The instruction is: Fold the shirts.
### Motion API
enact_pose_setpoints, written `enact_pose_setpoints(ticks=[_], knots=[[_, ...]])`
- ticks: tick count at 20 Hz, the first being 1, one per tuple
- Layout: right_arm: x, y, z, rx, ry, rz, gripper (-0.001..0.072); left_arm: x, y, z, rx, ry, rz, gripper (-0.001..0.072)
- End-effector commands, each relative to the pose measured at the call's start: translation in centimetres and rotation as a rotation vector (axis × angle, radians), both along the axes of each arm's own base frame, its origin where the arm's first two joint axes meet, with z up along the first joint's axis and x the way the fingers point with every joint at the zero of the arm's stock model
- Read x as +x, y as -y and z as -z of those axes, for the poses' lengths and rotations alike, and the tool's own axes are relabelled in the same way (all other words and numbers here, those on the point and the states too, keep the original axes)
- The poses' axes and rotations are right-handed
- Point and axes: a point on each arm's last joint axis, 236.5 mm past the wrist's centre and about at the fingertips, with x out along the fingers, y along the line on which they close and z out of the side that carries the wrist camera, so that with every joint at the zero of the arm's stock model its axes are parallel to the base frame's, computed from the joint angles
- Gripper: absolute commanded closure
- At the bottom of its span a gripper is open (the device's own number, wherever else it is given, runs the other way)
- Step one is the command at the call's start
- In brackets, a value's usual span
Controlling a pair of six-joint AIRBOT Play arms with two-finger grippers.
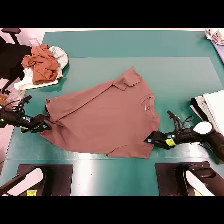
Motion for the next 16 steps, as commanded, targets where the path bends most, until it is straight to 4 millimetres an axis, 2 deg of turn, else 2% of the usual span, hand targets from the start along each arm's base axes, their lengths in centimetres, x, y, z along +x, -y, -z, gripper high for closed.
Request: enact_pose_setpoints(ticks=[1,3,5,7,9,11,12,13,14,16], knots=[[-0.6,-1.1,1.8,-0.024,-0.043,-0.034,0.0029,0.1,0.3,-0.2,-0.016,0.004,-0.003,0.0679],[-0.6,-1.7,2.0,-0.021,-0.037,-0.040,0.0038,0.1,0.3,-0.2,-0.015,0.004,-0.004,0.0679],[0.6,-2.3,2.1,-0.027,0.017,-0.020,0.0185,0.2,0.4,-0.3,-0.019,0.007,-0.006,0.0679],[1.7,-2.7,2.1,-0.032,0.060,0.003,0.0363,0.3,0.7,-0.5,-0.038,0.009,-0.010,0.0679],[2.6,-2.5,2.1,-0.043,0.093,0.025,0.0478,0.5,1.3,-0.9,-0.067,0.006,-0.031,0.0679],[3.8,-2.6,1.0,-0.047,0.134,0.005,0.0619,1.1,2.5,-1.8,-0.132,0.014,-0.069,0.0679],[4.7,-2.7,0.1,-0.049,0.166,-0.012,0.0692,1.7,3.3,-2.6,-0.177,0.035,-0.083,0.0679],[5.7,-3.1,-1.6,-0.039,0.208,-0.031,0.0692,2.6,4.0,-3.7,-0.227,0.059,-0.129,0.0679],[7.0,-3.5,-4.1,-0.019,0.267,-0.044,0.0694,3.6,4.8,-5.0,-0.279,0.086,-0.176,0.0679],[9.7,-3.2,-11.1,0.000,0.432,-0.061,0.0696,5.4,6.3,-8.8,-0.398,0.185,-0.225,0.0679]])
